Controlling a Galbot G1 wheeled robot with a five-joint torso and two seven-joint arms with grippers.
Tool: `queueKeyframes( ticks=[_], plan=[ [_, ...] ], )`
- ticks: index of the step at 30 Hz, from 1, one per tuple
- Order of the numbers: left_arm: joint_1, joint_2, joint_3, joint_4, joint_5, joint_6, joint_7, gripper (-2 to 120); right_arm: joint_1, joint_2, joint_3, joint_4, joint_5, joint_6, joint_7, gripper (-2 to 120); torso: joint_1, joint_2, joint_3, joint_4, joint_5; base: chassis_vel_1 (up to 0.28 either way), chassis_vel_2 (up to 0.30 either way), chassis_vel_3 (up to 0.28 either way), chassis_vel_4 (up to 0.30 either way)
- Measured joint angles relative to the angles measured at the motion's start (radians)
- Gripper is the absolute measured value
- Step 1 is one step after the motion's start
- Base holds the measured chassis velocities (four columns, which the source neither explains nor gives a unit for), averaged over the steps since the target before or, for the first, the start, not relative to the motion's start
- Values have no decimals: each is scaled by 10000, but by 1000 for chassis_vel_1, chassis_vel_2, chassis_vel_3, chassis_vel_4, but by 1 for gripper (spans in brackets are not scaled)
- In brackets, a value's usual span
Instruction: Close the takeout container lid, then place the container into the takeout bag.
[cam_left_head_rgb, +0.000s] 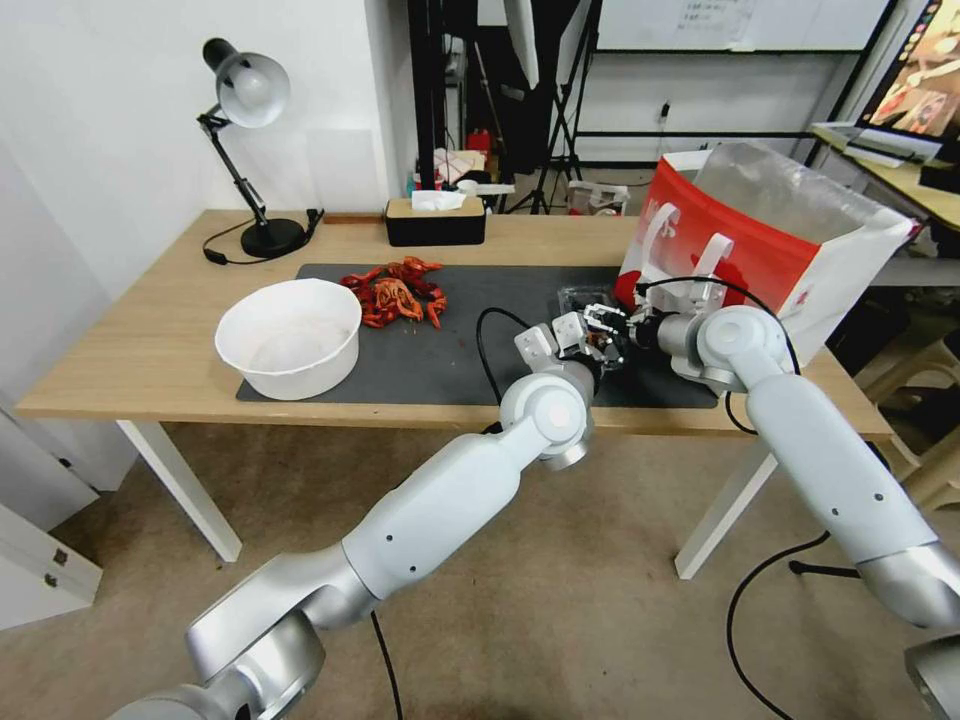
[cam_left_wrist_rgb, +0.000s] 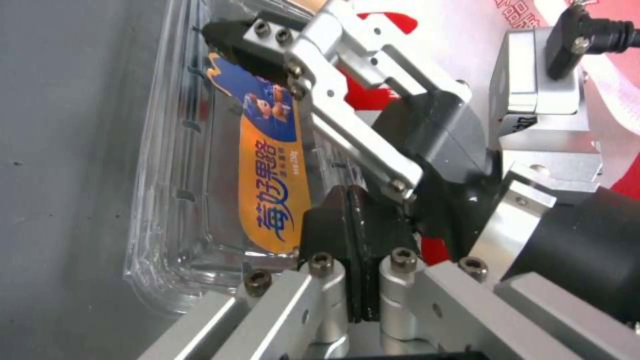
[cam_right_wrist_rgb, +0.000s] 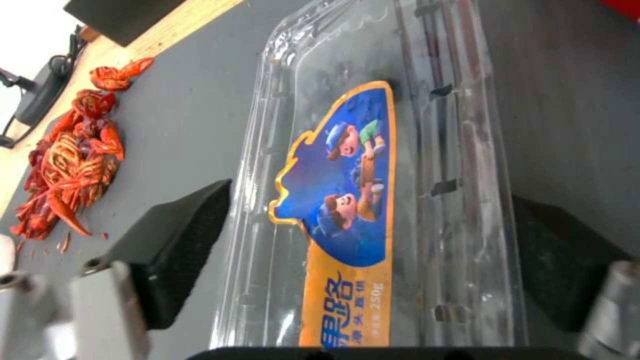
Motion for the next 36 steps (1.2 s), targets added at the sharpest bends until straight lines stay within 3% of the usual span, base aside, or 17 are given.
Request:
queueKeyframes(
  ticks=[24,36],
  plan=[
    [31,179,-47,-140,-46,-53,20,0,-53,-153,95,186,178,2,314,2,1,-1,1,2,1,0,0,0,0],
    [80,646,-270,-628,18,-137,-2,0,-109,-175,144,190,201,4,350,0,3,0,1,0,1,0,0,0,0]
  ],
)
